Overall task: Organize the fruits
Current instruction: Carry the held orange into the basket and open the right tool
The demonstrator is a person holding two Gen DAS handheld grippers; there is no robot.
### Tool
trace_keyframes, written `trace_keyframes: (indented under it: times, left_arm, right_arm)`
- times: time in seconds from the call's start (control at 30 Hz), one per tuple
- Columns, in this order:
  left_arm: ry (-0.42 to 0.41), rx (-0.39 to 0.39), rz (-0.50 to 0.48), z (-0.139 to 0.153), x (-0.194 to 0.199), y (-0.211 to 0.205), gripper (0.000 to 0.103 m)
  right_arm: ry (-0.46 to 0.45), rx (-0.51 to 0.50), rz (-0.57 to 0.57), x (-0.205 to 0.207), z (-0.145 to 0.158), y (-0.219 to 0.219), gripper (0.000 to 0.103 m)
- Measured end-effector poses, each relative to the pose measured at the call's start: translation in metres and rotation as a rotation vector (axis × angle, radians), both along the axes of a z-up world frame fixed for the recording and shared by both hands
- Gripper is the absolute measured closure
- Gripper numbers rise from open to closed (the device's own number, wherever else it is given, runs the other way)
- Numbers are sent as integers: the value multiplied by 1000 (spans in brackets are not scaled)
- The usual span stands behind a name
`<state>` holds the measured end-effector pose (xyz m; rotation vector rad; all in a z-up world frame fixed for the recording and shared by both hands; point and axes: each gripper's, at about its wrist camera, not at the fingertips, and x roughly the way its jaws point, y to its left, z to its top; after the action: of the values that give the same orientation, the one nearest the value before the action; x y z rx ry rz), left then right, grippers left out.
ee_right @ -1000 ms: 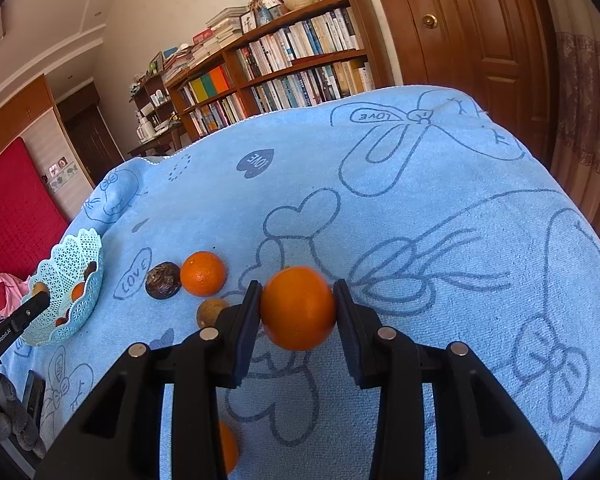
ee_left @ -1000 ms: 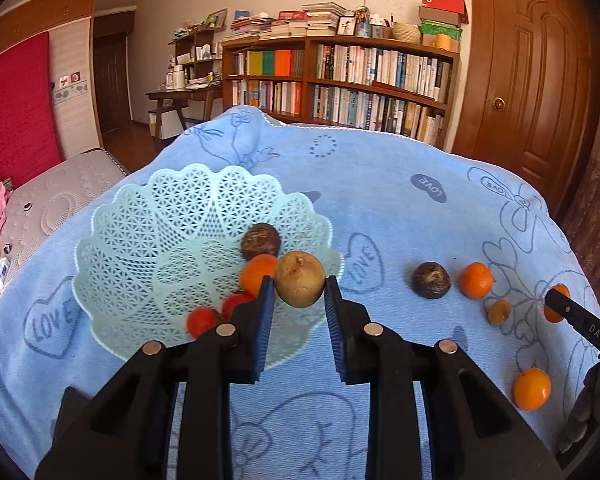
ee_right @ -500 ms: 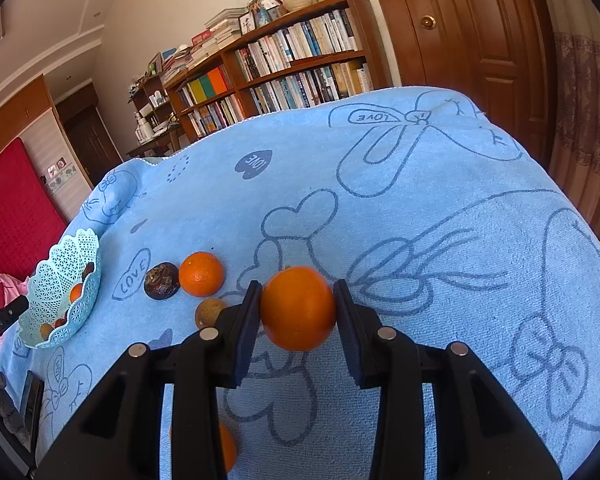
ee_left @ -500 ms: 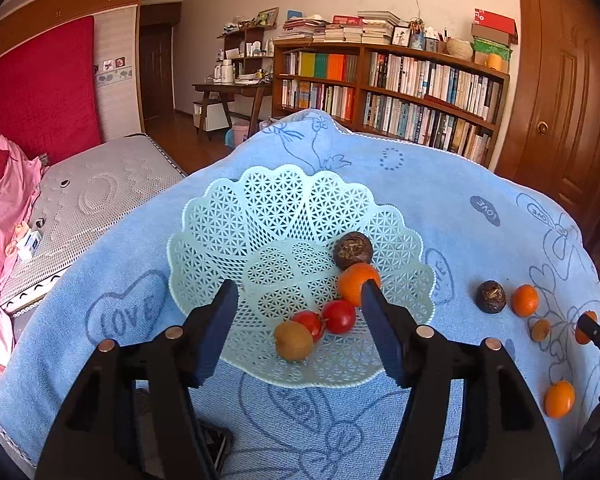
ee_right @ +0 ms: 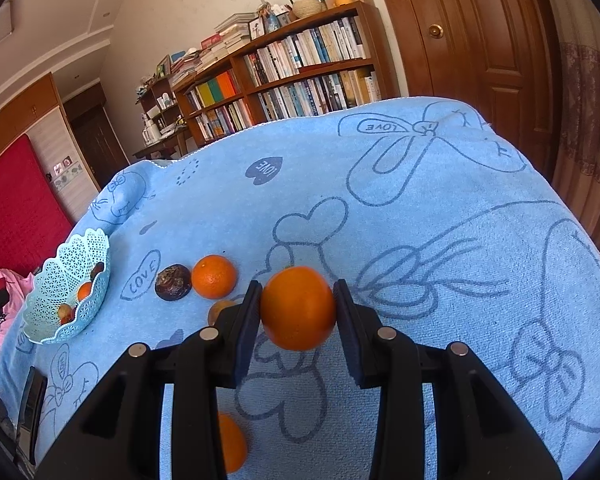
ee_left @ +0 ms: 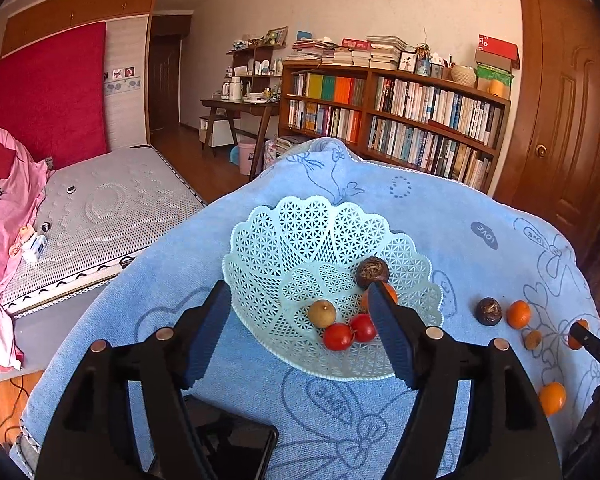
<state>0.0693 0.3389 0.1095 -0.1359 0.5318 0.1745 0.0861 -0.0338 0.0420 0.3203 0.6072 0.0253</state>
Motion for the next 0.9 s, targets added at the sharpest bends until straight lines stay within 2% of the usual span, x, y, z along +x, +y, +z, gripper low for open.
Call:
trace_keyframes:
  times: [0.1,0.3,0.43,0.63,0.77,0.9]
  left_arm:
    - [-14,-18,-5,4,-6,11,24]
    - [-32,-32,-5,9,-12,31,22]
    - [-51,-63,9,13,-15,39,19]
    - [-83,-48,29,14,-24,42,14]
    - [-91,-68,51,13,-27,50,13]
    - [-104,-48,85,13,-31,57,13]
  right_arm:
    - [19,30,22,-2,1,5,66]
    - [-5,47,88,-5,23,33,66]
    - [-13,54,191,3,38,76,66]
    - [2,35,360,18,50,153,66]
    - [18,10,419,28,49,194,66]
    - [42,7,448,38,46,224,66]
